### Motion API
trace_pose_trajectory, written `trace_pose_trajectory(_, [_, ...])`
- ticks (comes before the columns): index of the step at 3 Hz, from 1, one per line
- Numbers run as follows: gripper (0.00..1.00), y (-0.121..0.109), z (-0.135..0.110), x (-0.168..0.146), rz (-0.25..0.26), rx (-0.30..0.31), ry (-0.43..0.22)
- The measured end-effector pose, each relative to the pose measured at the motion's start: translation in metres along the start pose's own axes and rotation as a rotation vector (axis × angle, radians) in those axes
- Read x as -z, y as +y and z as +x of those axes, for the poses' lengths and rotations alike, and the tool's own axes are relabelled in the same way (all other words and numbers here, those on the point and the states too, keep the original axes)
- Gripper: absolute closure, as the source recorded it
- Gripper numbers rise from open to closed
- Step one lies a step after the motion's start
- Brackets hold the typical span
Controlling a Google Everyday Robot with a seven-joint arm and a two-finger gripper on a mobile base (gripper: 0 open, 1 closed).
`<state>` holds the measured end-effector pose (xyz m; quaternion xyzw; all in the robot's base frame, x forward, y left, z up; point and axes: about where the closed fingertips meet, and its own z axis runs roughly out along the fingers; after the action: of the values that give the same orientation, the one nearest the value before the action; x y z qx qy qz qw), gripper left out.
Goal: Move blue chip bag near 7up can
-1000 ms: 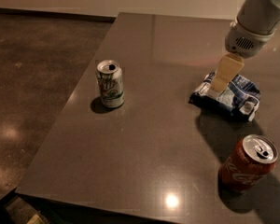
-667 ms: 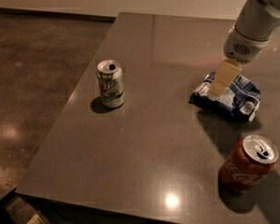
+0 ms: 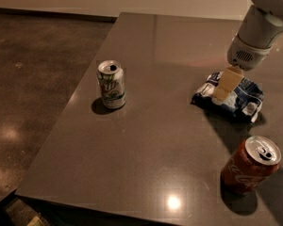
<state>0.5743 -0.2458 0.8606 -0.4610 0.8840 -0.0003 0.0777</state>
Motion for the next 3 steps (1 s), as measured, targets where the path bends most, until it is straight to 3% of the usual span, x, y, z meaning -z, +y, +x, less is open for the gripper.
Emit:
trace_pose_trajectory(1, [0.42, 0.006, -0.001, 0.002, -0.021, 0.003, -0.005])
trace_pose_trajectory(2, [0.64, 0.020, -0.013, 0.012, -0.042, 0.044, -0.029])
trace_pose_trajectory(3, [0.88, 0.043, -0.039, 0.027, -0.063, 0.129, -0.072])
